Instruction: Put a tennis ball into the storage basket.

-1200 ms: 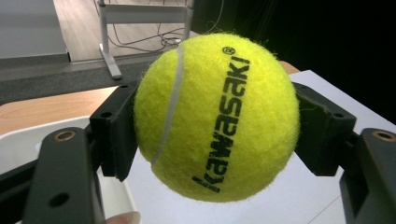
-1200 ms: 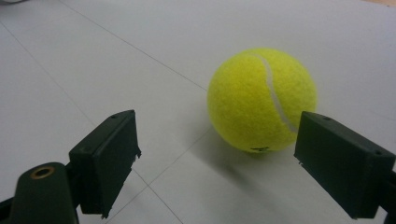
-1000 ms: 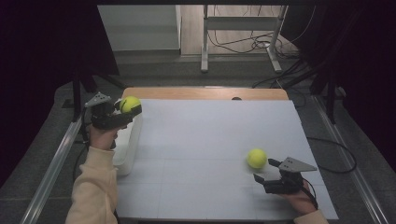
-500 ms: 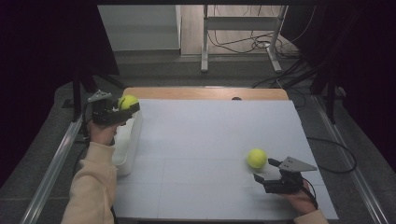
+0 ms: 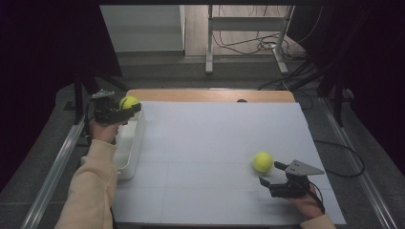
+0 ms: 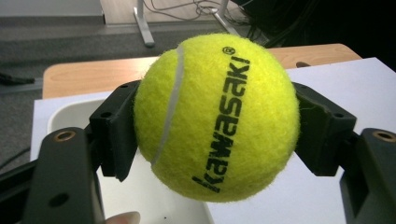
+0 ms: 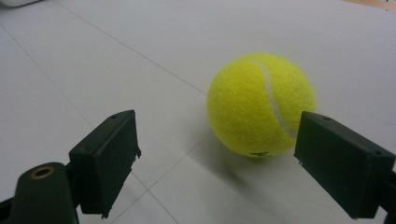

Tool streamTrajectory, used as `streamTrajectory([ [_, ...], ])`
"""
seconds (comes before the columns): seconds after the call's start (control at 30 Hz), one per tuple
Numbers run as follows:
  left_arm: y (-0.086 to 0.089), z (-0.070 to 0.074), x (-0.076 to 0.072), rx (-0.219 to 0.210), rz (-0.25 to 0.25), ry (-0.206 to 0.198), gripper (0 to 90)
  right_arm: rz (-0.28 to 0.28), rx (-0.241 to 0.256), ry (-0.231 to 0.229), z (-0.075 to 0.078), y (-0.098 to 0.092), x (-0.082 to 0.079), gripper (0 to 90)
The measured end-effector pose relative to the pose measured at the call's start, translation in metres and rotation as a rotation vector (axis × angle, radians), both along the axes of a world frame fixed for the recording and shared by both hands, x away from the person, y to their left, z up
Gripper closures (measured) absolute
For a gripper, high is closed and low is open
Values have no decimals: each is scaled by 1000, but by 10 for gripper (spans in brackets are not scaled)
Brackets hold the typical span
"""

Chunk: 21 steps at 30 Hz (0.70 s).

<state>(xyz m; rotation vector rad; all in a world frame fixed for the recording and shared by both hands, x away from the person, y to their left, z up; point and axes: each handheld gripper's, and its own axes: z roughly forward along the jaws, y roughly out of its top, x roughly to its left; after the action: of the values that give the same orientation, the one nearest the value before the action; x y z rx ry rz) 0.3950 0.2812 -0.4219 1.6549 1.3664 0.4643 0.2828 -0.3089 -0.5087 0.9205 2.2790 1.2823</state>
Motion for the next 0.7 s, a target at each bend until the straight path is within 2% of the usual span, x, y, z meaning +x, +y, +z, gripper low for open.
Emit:
streamTrajectory([
  [0.47, 4, -8, 15, 65, 18, 74, 263, 2, 2, 3, 0, 0, 0, 140],
  [0.7, 7, -12, 19, 82, 26, 104, 263, 2, 3, 2, 0, 0, 0, 140],
])
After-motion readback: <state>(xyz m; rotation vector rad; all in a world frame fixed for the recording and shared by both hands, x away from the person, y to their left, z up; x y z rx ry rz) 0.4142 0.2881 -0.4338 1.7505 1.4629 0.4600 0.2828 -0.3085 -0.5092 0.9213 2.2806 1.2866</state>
